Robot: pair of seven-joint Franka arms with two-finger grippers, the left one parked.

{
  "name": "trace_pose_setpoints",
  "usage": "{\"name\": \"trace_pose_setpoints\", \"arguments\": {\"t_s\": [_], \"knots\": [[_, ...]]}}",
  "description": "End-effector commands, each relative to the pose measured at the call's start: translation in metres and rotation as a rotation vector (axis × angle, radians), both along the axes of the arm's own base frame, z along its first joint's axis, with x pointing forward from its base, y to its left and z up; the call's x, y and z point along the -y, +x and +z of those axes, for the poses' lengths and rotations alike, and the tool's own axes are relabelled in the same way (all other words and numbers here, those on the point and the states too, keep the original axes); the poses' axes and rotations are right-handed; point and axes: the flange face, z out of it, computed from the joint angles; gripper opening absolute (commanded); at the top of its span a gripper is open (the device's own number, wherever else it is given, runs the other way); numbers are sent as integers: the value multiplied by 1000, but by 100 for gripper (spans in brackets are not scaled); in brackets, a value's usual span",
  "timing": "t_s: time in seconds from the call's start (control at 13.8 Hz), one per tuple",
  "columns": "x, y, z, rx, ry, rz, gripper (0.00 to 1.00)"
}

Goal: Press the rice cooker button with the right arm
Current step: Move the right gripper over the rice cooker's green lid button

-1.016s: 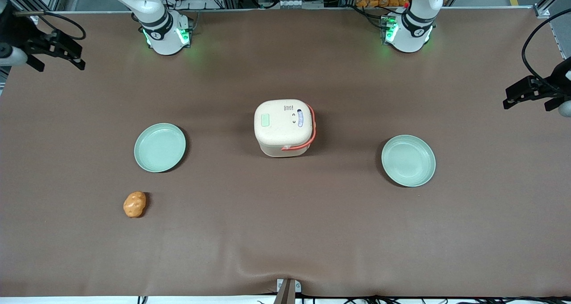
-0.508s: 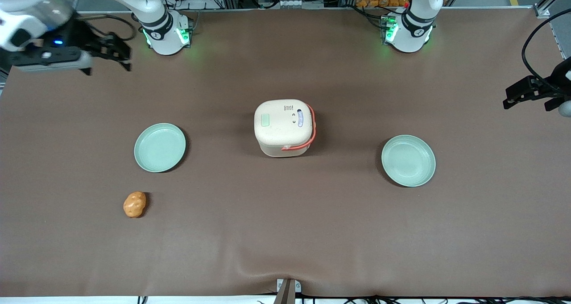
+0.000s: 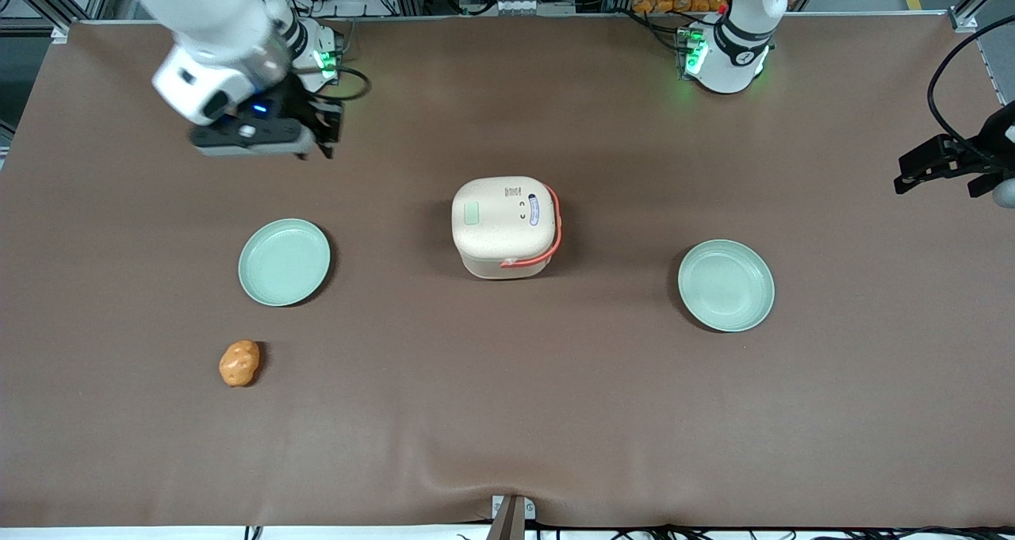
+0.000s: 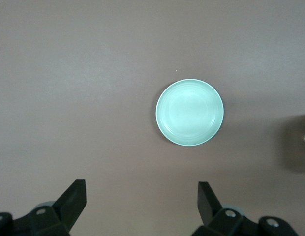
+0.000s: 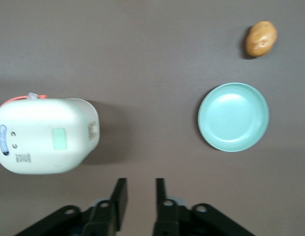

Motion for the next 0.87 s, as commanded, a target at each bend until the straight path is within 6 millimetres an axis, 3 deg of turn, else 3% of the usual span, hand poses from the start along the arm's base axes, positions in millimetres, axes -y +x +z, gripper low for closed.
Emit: {"name": "trace_pose_setpoints", "arguments": {"t_s": [0.0, 0.36, 0.8], "knots": [[-37, 6, -21, 9, 11, -23, 0], [-91, 4, -66, 27, 17, -43, 0], [-125, 2, -108, 27, -2, -18, 0]]}}
